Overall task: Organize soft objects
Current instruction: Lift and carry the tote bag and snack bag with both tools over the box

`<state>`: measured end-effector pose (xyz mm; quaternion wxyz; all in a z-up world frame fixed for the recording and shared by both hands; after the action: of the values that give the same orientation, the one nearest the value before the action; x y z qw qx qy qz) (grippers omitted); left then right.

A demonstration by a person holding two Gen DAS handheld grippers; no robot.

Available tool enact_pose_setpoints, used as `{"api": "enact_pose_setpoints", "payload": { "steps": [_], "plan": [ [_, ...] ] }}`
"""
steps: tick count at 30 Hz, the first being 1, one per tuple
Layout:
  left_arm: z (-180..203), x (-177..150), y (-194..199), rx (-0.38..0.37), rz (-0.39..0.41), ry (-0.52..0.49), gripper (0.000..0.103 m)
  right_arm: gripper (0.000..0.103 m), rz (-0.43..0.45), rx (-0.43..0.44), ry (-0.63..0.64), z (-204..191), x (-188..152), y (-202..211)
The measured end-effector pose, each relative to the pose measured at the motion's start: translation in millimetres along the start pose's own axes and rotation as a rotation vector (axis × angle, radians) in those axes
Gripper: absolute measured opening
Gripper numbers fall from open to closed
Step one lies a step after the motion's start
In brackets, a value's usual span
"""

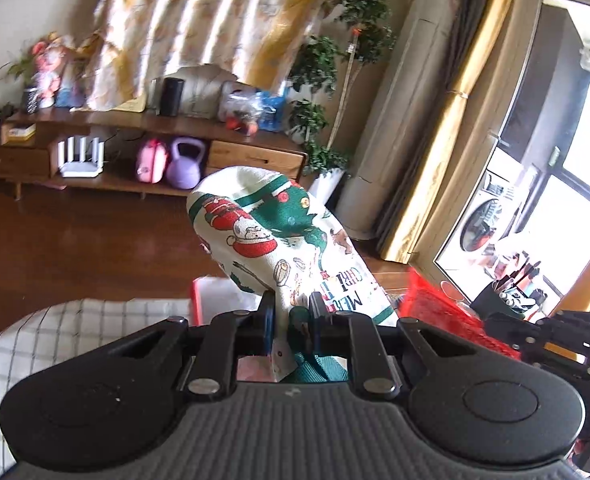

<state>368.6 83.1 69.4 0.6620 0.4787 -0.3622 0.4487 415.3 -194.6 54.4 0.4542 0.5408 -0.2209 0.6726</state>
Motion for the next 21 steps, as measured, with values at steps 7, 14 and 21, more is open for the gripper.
{"api": "enact_pose_setpoints", "payload": {
  "steps": [7, 14, 21],
  "plan": [
    [12, -14, -63, -0.012, -0.054, -0.014, 0.017, 0.0, -0.02, -0.011, -0.013, 5, -17, -48],
    [-2, -44, -118, -0.003, -0.14, 0.007, 0.017, 0.0, -0.061, 0.012, -0.021, -3, -45, -86],
    [-18, -81, -152, 0.024, -0.225, 0.007, 0.017, 0.0, -0.1, 0.047, -0.047, -14, -69, -105]
  ]
}}
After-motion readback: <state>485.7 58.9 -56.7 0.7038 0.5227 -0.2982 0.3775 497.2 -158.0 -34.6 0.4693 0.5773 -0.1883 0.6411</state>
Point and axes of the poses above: each gripper's, at about its wrist camera, not at the fingertips, and y roughly against the way its jaws point, z to its right, x to its top, the point moved 2 cm from there along -y, roughly the way its jaws point, and after that the axes turned 12 degrees about z, right-handed, at the moved point
